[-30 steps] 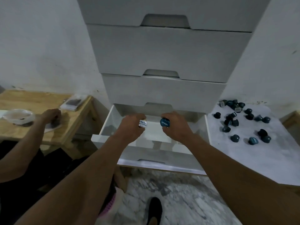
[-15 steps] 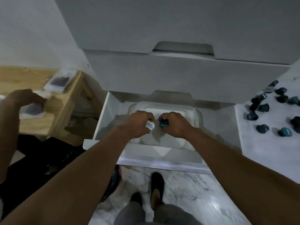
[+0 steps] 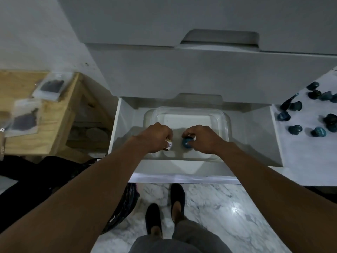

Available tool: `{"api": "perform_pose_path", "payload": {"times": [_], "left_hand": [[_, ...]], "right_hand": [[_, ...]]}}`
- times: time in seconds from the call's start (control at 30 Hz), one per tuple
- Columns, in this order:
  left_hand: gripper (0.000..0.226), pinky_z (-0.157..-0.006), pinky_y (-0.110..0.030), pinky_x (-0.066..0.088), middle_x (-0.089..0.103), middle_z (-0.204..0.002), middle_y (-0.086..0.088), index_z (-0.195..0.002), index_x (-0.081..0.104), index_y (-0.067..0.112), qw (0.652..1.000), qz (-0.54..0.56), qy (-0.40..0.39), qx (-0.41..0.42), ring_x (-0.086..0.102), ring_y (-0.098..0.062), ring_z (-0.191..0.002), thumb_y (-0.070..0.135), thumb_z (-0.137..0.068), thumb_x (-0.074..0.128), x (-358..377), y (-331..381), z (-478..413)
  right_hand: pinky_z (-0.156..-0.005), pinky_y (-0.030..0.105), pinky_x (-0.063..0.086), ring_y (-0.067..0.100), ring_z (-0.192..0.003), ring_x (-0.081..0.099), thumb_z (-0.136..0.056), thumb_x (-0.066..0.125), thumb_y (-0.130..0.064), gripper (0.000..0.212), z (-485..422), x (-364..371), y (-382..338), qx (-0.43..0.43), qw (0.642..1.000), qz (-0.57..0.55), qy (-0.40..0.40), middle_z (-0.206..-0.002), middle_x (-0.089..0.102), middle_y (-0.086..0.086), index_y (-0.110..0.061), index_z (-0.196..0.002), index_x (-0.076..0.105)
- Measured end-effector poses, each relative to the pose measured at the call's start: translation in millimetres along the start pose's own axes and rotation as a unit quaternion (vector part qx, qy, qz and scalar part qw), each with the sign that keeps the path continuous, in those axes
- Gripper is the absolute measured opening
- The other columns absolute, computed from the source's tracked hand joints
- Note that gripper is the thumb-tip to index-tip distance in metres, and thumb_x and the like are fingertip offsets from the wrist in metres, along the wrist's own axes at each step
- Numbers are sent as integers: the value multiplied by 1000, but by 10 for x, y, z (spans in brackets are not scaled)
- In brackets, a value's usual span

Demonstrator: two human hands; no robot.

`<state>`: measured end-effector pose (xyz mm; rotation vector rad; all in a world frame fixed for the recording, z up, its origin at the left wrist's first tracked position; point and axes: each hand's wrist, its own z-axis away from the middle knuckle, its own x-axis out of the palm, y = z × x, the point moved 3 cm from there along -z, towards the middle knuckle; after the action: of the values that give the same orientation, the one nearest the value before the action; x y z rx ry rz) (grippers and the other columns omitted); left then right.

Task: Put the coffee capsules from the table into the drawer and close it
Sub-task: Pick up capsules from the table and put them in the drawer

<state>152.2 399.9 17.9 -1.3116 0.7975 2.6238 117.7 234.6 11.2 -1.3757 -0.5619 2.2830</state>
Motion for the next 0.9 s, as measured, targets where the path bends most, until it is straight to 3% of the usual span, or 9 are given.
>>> {"api": "perform_pose_path", "payload": {"times": [0.13,0.23,0.37,0.53,0.67,0.9], "left_hand": [[29,-81,-29,47,60,-113,-9,-108,64,17,999,-35,-23,13,59,-24,-99,24,-81,72,20,-5,11],[31,-79,-30,47,61,-110,-8,-108,65,16,997,-65,-36,28,60,-25,-95,25,-80,73,23,13,19],[28,-76,-31,49,62,-104,-9,-105,67,15,993,-107,-33,39,61,-26,-88,27,-80,72,-12,48,36],[23,-70,-30,48,63,-96,-10,-98,68,12,990,-137,-27,34,58,-23,-77,25,-80,71,-42,30,35],[22,-74,-32,52,63,-96,-10,-99,68,11,990,-132,-29,28,57,-22,-75,22,-80,71,-32,-15,41],[28,-82,-34,53,66,-103,-10,-107,66,11,994,-109,-25,13,63,-24,-86,22,-81,71,-14,-46,44]], "right_hand": [[-71,27,54,20,-72,66,-84,67,-10,25,-7,51,-42,34,999,2,-30,-107,68,9,-9,-108,67],[-73,32,59,24,-71,71,-82,66,-6,22,-10,111,-107,51,997,-4,-64,-92,72,13,-7,-104,68],[-69,27,58,21,-66,71,-81,64,-2,25,-43,177,-186,49,995,11,-83,-87,72,11,-8,-105,68],[-70,28,58,21,-69,72,-79,66,-1,24,-100,220,-285,54,993,26,-104,-86,73,13,-7,-102,70],[-58,18,52,13,-57,66,-81,67,-4,21,-123,258,-352,56,991,20,-119,-86,71,10,-8,-101,69],[-58,19,51,13,-59,64,-82,67,-5,21,-155,250,-364,46,990,15,-134,-86,68,10,-8,-103,68]]}}
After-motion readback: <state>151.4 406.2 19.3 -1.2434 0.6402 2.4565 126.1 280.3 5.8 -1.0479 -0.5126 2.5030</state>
